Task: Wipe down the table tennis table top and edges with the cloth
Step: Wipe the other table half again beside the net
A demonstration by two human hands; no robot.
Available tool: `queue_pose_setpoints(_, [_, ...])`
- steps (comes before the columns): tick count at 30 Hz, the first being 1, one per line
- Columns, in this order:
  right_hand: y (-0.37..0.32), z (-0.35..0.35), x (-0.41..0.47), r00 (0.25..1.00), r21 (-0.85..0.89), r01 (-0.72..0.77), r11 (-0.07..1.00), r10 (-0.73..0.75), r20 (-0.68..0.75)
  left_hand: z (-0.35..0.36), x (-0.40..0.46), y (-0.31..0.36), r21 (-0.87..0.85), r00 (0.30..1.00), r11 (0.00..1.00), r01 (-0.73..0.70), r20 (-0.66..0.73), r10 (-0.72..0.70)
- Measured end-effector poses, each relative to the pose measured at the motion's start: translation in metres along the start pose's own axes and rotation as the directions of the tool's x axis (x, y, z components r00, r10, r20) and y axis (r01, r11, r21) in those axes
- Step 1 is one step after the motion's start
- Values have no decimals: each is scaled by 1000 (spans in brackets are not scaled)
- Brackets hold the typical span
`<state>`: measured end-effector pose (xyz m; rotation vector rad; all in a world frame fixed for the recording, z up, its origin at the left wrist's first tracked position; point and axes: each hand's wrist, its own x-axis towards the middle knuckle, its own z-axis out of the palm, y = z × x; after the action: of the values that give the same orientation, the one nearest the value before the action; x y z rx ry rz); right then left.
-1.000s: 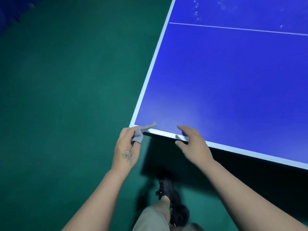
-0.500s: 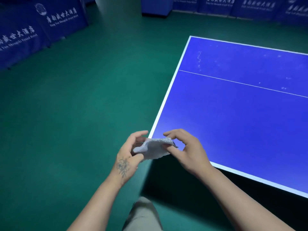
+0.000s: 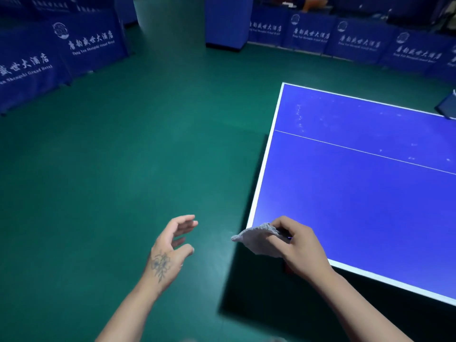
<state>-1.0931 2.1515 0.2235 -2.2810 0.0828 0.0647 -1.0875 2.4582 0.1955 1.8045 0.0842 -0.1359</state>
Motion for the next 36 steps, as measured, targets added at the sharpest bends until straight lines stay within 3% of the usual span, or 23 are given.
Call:
queue_pose_setpoints(6, [-44,69,39,992,240,-76,968,98,-83,-97,47,-3,6,999,1000,26,30,-27])
queue_pose_setpoints(10, [-73,104,76,990,274,-84,958,111,-86,-127,89,-10,-38,995,995,96,42,-95])
queue_pose_setpoints(17, [-99,125,161,983,311,-107,945,148,-112,-138,189,-4,-52,985,992,111,140,-103])
queue_pose_setpoints(27, [-112,126,348,977,450,-46,892,134,-165,-143,377,27,-29,986,991,129,115,-124])
queue_pose_setpoints(36, [-130,123,500,983,442,-50,896,123,-139,-160,532,50,-25,986,993,119,119,-116])
